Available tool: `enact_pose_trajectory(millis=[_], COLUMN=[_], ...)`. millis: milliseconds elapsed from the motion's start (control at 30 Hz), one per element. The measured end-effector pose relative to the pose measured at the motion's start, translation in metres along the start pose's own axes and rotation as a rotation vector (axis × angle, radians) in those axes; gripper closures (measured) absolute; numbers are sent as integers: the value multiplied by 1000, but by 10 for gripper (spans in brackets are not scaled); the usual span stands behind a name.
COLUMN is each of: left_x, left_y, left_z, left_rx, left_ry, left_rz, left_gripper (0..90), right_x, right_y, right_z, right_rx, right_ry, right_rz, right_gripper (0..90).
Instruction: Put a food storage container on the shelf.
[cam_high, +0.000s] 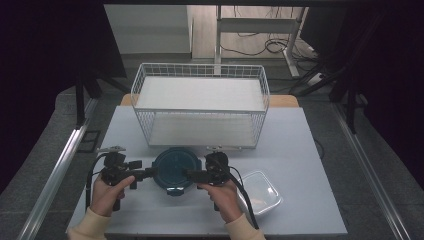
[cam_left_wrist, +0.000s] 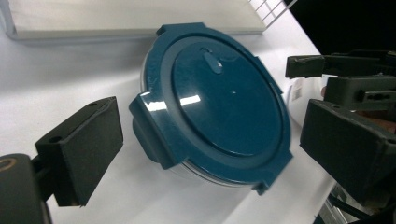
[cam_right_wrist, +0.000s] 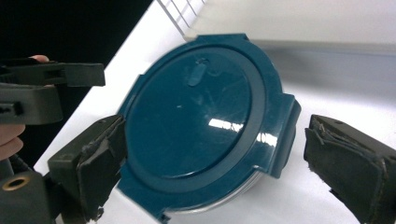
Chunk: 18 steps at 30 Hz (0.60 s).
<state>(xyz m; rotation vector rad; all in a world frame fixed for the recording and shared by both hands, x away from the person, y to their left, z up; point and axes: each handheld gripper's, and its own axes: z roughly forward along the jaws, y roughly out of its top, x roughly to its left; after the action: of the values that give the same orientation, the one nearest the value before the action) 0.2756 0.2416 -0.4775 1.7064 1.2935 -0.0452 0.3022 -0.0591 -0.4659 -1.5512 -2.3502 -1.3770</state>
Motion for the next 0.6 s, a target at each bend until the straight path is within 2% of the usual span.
enact_pose_trajectory(millis=[33, 67, 133, 300, 433, 600], left_x=[3, 3, 9, 18, 18, 17], left_y=[1, 1, 4, 6, 6, 6], left_z=[3, 3, 7, 19, 23, 23], left_rx=[6, 6, 15, 36, 55, 52], left_ry=[0, 0, -25, -33, -26, -21], left_rz=[-13, -13, -43, -87, -75, -74], left_gripper=[57, 56, 54, 48, 49, 51], right_x=[-4, -4, -6, -9, -11, -13], right_y=[2, 2, 4, 7, 8, 8], right_z=[5, 5, 12, 23, 25, 23], right_rx=[14, 14, 38, 72, 81, 86], right_ry=[1, 1, 2, 10, 4, -4], right_rz=[18, 18, 24, 49, 47, 33], right_gripper=[60, 60, 58, 51, 51, 52])
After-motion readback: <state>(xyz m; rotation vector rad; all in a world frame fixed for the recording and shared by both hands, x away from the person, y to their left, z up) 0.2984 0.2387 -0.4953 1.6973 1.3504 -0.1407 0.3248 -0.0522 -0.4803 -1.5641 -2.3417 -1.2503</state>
